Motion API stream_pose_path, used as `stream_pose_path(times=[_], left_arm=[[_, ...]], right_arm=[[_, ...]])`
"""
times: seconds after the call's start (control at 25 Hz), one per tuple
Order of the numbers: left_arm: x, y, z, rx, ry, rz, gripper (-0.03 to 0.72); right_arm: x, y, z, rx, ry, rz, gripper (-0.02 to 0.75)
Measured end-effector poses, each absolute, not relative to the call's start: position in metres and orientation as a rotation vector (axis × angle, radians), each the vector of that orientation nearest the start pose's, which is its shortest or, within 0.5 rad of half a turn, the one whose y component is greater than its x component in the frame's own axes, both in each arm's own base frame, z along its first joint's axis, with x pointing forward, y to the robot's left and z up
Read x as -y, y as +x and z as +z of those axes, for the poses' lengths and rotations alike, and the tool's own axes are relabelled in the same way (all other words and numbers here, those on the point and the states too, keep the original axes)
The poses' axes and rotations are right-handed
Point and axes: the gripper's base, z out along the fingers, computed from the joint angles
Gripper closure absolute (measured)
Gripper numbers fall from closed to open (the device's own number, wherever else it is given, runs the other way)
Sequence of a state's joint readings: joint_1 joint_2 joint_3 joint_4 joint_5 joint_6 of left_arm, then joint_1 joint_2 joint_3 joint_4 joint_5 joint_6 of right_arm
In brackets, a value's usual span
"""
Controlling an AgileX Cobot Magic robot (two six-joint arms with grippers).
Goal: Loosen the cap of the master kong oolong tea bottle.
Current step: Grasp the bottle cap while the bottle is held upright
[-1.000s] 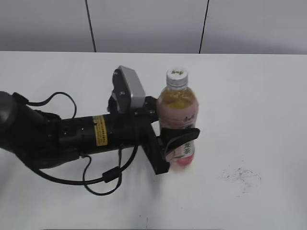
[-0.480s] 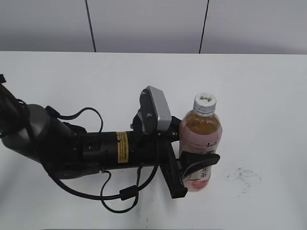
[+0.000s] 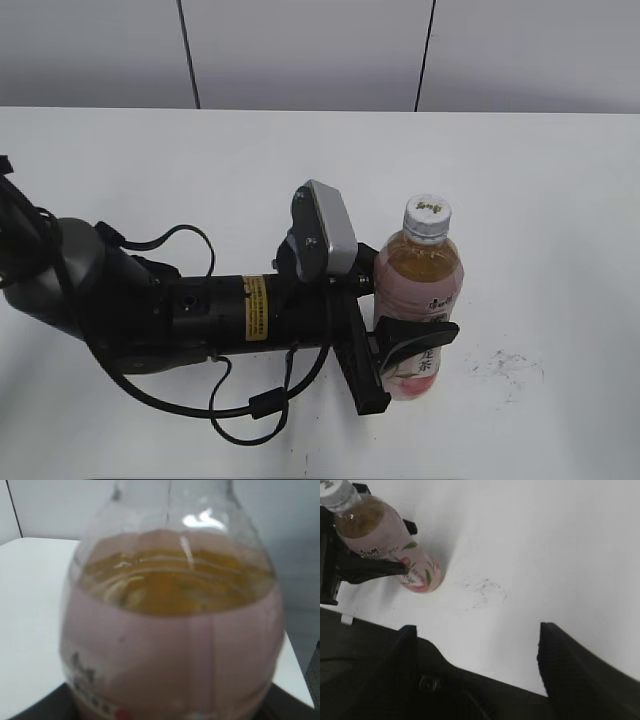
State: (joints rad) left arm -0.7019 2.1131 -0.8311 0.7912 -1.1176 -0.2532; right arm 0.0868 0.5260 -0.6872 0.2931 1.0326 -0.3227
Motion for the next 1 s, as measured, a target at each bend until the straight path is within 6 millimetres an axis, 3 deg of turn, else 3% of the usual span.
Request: stream_pose_path(times=[0.2,0.44,0.72,0.84,1.0], left_arm=[[0.277,0.237,0.104,-1.428,1.201,-1.021,0.302],[0.277,0.237,0.104,-1.445,1.186,-1.041,0.302],[0.277,0.237,0.104,-1.448,1.196,-1.036,0.302],[0.277,0.236,0.106,-1.464,1.23,-1.007,0.302],[0.277,0.236,0.108,-1.474,1.256,-0.985,0.302]], right_arm=[[-0.044,0.155,0.323,-2.589,-0.526,0.411,0.251],[-0.063,0.217,0.34,-2.631,-0.582,0.54,0.328],[-0.125,0.231,0.363,-2.609,-0.773,0.465,0.331],[-0.157,0.23,0.357,-2.642,-0.836,0.445,0.331],[-0.184,0.232,0.34,-2.727,-0.833,0.436,0.331]])
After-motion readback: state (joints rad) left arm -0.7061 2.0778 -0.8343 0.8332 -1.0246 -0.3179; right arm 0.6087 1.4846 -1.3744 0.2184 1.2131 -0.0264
